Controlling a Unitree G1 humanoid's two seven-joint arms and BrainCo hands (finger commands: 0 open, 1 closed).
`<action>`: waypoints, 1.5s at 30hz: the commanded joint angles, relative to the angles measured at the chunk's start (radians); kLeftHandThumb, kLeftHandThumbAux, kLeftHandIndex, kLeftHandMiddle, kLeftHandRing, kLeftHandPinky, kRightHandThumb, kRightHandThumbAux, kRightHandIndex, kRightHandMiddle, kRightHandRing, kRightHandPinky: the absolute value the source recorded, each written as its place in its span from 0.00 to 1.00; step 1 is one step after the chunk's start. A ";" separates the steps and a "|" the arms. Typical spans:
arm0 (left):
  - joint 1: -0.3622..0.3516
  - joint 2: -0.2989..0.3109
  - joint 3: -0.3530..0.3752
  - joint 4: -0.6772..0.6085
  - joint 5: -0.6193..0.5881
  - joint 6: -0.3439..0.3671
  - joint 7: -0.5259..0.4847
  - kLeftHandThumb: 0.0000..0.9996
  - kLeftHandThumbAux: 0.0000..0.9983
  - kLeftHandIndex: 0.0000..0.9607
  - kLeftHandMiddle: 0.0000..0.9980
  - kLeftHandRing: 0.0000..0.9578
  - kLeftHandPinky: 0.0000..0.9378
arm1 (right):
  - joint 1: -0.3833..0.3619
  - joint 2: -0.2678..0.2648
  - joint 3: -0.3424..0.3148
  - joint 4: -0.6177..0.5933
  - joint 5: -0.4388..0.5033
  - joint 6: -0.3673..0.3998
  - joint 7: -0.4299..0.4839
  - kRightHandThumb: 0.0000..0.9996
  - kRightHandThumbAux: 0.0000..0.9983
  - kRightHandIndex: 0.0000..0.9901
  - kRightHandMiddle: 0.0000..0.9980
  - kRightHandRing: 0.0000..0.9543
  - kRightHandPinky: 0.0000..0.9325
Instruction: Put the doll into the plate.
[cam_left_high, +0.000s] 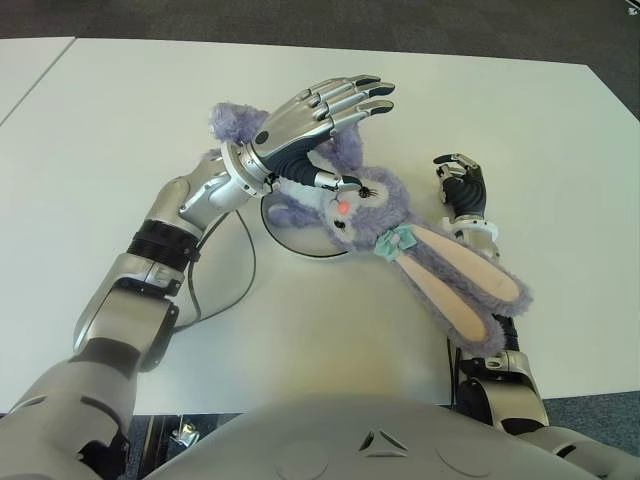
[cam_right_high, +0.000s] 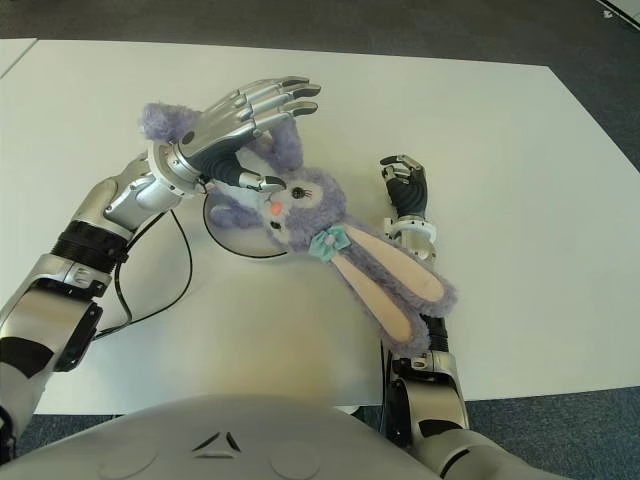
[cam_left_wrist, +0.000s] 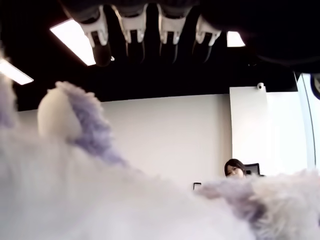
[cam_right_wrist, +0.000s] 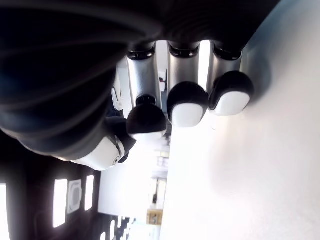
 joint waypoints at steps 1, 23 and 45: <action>0.023 0.015 -0.005 -0.026 0.064 0.022 0.053 0.18 0.12 0.00 0.00 0.00 0.00 | 0.048 0.016 0.005 0.054 -0.005 0.074 -0.002 0.72 0.71 0.44 0.88 0.94 0.97; 0.048 0.127 0.043 -0.125 0.072 0.059 0.153 0.15 0.18 0.00 0.00 0.00 0.00 | 0.047 0.011 0.011 0.062 -0.016 0.066 0.002 0.72 0.71 0.45 0.89 0.94 0.98; 0.037 0.269 0.158 -0.072 -0.107 0.173 0.012 0.05 0.23 0.00 0.00 0.00 0.00 | 0.034 0.009 0.000 0.093 0.005 0.039 0.020 0.72 0.71 0.44 0.89 0.94 0.97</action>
